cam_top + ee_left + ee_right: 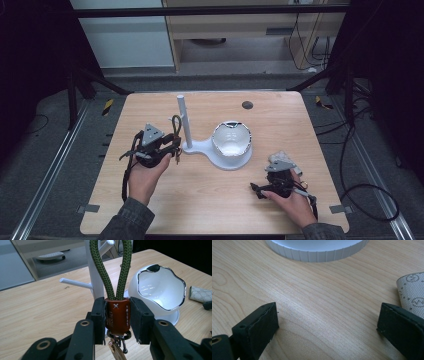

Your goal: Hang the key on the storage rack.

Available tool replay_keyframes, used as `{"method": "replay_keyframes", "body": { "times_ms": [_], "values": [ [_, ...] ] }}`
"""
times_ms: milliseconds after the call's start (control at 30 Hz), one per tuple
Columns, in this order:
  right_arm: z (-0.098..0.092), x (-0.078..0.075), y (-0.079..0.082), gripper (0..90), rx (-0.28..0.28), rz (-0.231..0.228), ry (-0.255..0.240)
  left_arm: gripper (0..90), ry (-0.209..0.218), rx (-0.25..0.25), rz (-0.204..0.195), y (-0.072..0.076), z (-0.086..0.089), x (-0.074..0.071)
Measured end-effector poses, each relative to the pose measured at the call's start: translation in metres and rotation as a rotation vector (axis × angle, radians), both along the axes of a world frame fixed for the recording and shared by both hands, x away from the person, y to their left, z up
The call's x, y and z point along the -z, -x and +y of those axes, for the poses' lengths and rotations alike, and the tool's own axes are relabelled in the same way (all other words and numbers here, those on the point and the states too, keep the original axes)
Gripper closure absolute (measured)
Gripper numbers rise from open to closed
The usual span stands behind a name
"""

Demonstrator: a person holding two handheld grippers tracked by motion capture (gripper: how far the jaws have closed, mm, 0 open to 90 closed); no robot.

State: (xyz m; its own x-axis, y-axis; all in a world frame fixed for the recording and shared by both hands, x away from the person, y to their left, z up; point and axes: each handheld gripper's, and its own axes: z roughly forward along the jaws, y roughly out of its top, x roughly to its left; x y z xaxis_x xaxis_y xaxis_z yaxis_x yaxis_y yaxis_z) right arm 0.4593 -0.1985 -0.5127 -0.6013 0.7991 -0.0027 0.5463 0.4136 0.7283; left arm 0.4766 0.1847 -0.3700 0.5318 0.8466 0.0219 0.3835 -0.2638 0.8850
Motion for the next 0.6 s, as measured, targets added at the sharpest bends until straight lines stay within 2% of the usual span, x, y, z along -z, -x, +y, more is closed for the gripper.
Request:
{"method": "replay_keyframes", "body": {
  "times_ms": [600],
  "values": [
    [0.000, 0.000, 0.000, 3.3, -0.001, 0.001, 0.001, 65.7, -0.009, -0.013, 0.021, -0.015, -0.011, 0.011]
  ]
}}
